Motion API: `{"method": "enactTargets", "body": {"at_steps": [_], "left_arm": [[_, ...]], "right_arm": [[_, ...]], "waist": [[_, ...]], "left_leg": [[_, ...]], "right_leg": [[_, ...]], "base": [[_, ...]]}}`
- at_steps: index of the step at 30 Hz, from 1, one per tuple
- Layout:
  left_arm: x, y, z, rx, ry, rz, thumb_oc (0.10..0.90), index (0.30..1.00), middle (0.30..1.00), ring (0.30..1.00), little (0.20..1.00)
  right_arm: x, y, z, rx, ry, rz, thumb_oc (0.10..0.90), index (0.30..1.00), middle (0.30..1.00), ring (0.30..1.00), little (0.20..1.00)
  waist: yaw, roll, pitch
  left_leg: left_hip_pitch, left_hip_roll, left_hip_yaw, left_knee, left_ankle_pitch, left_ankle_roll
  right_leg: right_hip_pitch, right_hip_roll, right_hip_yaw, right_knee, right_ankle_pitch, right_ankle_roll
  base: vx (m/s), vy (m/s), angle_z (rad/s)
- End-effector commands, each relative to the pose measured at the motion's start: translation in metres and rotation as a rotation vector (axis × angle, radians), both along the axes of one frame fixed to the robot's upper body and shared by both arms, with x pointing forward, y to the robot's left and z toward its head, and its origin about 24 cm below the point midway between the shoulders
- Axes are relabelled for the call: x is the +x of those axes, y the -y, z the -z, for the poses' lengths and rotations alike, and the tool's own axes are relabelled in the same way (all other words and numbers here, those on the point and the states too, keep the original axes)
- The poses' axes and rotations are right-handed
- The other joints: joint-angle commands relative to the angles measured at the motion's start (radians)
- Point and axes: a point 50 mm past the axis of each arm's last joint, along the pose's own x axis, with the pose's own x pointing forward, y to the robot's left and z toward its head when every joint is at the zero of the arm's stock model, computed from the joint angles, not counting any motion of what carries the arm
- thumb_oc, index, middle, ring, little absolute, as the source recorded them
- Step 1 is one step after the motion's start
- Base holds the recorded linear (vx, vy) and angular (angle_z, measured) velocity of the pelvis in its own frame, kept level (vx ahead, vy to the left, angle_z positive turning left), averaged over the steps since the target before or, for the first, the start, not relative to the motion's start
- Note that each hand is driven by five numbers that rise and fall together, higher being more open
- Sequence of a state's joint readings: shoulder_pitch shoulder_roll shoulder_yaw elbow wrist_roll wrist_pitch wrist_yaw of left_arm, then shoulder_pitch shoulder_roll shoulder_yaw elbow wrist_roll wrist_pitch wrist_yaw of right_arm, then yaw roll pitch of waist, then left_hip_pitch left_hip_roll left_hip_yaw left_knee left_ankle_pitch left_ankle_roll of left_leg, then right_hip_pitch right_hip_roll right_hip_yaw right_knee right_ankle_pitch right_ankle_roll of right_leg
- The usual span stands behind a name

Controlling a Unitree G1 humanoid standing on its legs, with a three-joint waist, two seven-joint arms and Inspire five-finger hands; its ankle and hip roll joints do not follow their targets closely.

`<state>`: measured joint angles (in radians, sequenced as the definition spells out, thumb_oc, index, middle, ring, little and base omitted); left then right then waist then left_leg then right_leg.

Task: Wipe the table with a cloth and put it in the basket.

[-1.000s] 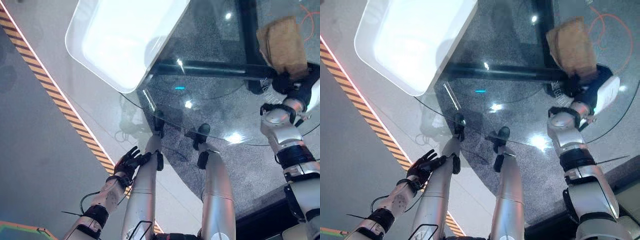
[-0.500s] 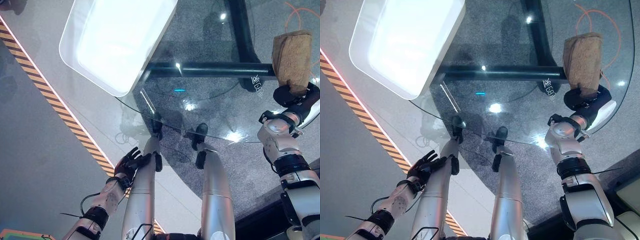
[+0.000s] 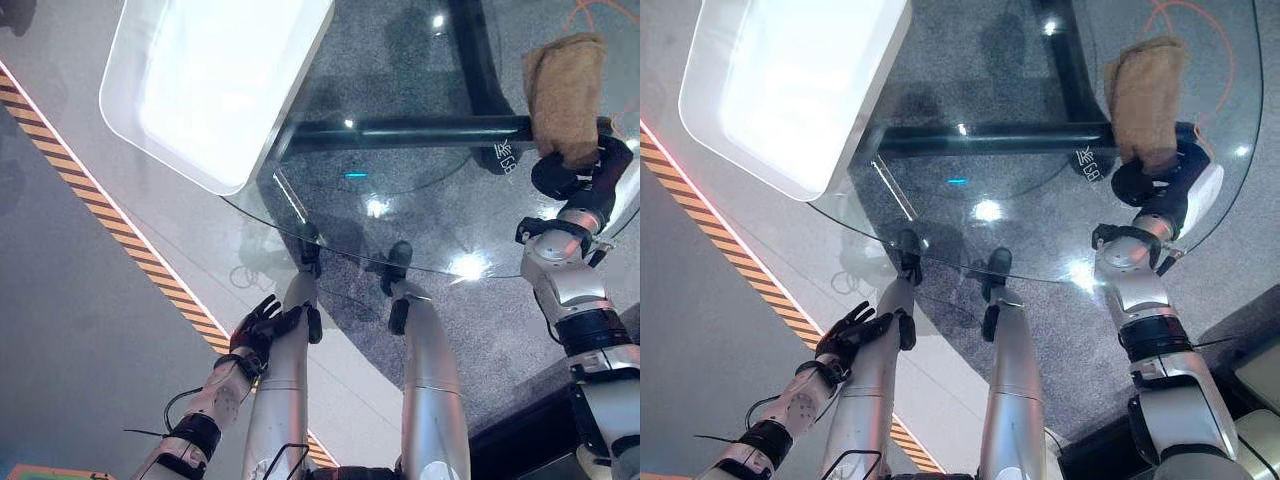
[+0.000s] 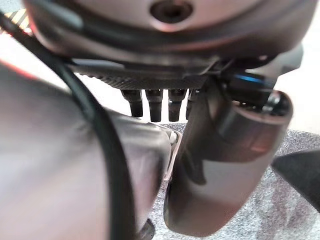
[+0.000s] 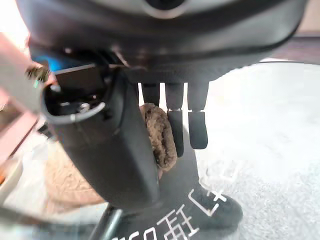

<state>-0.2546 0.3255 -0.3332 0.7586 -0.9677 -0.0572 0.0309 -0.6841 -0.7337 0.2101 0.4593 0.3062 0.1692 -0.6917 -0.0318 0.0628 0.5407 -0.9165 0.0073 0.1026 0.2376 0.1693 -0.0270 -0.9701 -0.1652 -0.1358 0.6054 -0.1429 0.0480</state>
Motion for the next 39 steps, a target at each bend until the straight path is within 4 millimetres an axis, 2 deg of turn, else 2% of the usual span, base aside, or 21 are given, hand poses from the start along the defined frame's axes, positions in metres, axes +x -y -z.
{"method": "enactTargets", "body": {"at_steps": [1, 10, 13, 14, 23, 28, 29, 36, 39], "left_arm": [[-0.035, 0.003, 0.026, -0.006, -0.102, 0.008, 0.8, 0.9, 0.9, 0.9, 0.9], [-0.032, 0.003, 0.024, -0.002, -0.082, 0.034, 0.8, 0.9, 0.9, 0.9, 0.9], [-0.031, 0.005, 0.024, -0.001, -0.082, 0.04, 0.8, 0.9, 0.9, 0.9, 0.9], [-0.031, 0.006, 0.024, -0.003, -0.082, 0.046, 0.8, 0.9, 0.9, 0.9, 0.9], [-0.027, 0.011, 0.022, -0.004, -0.076, 0.059, 0.8, 0.9, 0.9, 0.9, 0.9], [-0.026, 0.012, 0.022, 0.0, -0.079, 0.065, 0.8, 0.9, 0.9, 0.9, 0.9], [-0.027, 0.013, 0.022, 0.004, -0.083, 0.073, 0.8, 0.9, 0.9, 0.9, 0.9], [-0.022, 0.021, 0.02, -0.007, -0.076, 0.09, 0.8, 0.9, 0.9, 0.9, 0.9], [-0.021, 0.023, 0.02, -0.004, -0.078, 0.091, 0.8, 0.9, 0.9, 0.9, 0.9]], "right_arm": [[0.005, -0.045, -0.005, -0.184, -0.058, -0.316, 0.1, 0.3, 0.3, 0.3, 0.2], [0.011, -0.075, 0.02, -0.239, -0.213, -0.557, 0.1, 0.3, 0.3, 0.3, 0.2], [0.012, -0.083, 0.021, -0.246, -0.229, -0.604, 0.1, 0.3, 0.3, 0.3, 0.2], [0.012, -0.096, 0.026, -0.267, -0.26, -0.68, 0.1, 0.3, 0.3, 0.3, 0.2], [0.008, -0.123, 0.039, -0.305, -0.318, -0.838, 0.1, 0.3, 0.3, 0.3, 0.2], [0.007, -0.135, 0.04, -0.322, -0.318, -0.911, 0.1, 0.3, 0.3, 0.3, 0.2], [0.005, -0.144, 0.039, -0.315, -0.302, -0.965, 0.1, 0.3, 0.3, 0.3, 0.2], [0.001, -0.175, 0.031, -0.325, -0.258, -1.077, 0.1, 0.3, 0.3, 0.3, 0.2], [0.0, -0.182, 0.031, -0.33, -0.262, -1.102, 0.1, 0.3, 0.3, 0.3, 0.2]], "waist": [[0.029, 0.019, -0.021], [0.038, 0.023, -0.021], [0.04, 0.024, -0.021], [0.043, 0.026, -0.021], [0.05, 0.033, -0.021], [0.053, 0.035, -0.021], [0.055, 0.035, -0.021], [0.06, 0.037, -0.021], [0.061, 0.036, -0.021]], "left_leg": [[0.027, -0.054, 0.03, 0.2, -0.262, -0.006], [0.021, -0.052, 0.036, 0.206, -0.259, -0.01], [0.018, -0.054, 0.037, 0.207, -0.259, -0.011], [0.018, -0.054, 0.038, 0.205, -0.257, -0.012], [0.015, -0.058, 0.039, 0.205, -0.251, -0.013], [0.011, -0.059, 0.037, 0.209, -0.25, -0.013], [0.012, -0.061, 0.036, 0.208, -0.249, -0.012], [0.011, -0.061, 0.042, 0.212, -0.248, -0.013], [0.012, -0.06, 0.042, 0.213, -0.248, -0.013]], "right_leg": [[0.038, 0.074, -0.02, -0.206, 0.138, 0.05], [0.031, 0.059, -0.033, -0.2, 0.139, 0.051], [0.029, 0.058, -0.035, -0.198, 0.139, 0.051], [0.028, 0.056, -0.038, -0.198, 0.139, 0.051], [0.022, 0.045, -0.043, -0.192, 0.139, 0.051], [0.017, 0.041, -0.045, -0.188, 0.14, 0.051], [0.017, 0.039, -0.047, -0.19, 0.142, 0.051], [0.016, 0.038, -0.048, -0.187, 0.14, 0.051], [0.018, 0.036, -0.05, -0.187, 0.14, 0.052]], "base": [[0.05, 0.0, -0.03], [0.0, 0.003, -0.02], [0.0, 0.0, 0.0], [0.0, 0.0, 0.0], [0.0, 0.001, 0.0], [0.0, 0.002, -0.01], [0.0, 0.0, 0.0], [0.0, 0.0, 0.0], [0.0, 0.009, 0.1]]}}
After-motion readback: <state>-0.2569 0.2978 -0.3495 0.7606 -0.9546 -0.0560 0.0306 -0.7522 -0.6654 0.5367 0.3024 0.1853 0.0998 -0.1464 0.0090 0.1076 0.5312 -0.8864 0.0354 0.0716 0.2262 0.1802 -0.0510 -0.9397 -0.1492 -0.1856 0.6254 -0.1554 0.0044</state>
